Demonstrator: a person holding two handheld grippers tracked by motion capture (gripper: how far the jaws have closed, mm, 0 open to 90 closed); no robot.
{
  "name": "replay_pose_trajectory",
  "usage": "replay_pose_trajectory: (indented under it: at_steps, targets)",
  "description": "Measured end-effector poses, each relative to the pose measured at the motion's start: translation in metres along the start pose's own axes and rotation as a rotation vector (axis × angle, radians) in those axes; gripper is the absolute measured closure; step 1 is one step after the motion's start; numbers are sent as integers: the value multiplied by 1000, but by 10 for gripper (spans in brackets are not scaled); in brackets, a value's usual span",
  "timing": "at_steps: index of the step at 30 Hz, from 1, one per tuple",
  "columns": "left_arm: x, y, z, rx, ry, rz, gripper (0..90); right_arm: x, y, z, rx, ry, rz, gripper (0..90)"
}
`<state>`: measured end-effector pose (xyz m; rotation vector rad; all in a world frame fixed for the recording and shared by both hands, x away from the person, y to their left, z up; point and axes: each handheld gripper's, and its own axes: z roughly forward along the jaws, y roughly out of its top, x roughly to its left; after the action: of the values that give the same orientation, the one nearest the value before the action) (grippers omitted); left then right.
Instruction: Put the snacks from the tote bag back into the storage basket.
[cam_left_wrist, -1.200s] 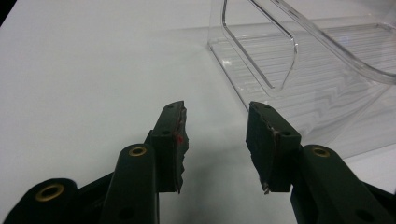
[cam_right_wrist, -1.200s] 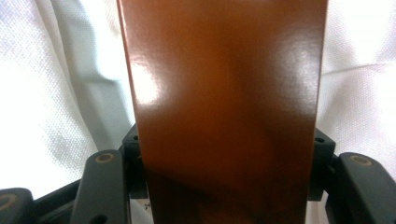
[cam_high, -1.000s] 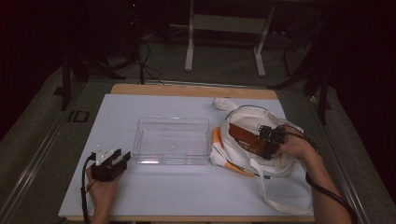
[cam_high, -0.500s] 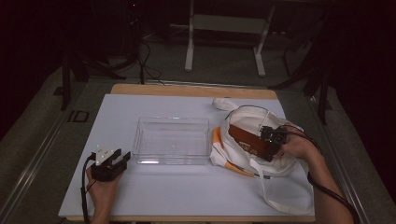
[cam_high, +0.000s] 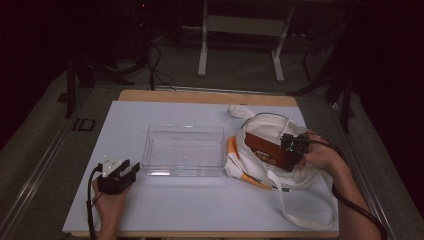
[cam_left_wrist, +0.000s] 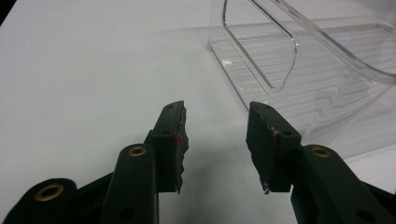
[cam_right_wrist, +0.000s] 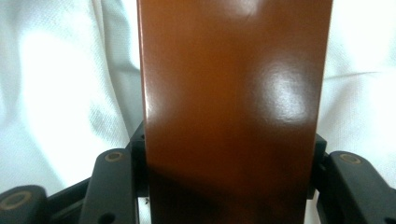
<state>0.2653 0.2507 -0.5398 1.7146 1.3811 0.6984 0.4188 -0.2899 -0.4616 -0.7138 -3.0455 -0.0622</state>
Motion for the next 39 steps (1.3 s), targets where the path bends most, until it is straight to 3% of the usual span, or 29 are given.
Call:
replay_pose_trajectory:
  at_steps: [12,18,39]
  targets:
    - [0,0,0,0,2,2,577,0,-10,-19,-48,-18,-2,433]
    - [0,0,0,1,2,2,576,3,-12,-27,-41,-38,-20,434]
    - [0,0,0,1,1,1,577,10,-21,-57,-92,-43,-53,434]
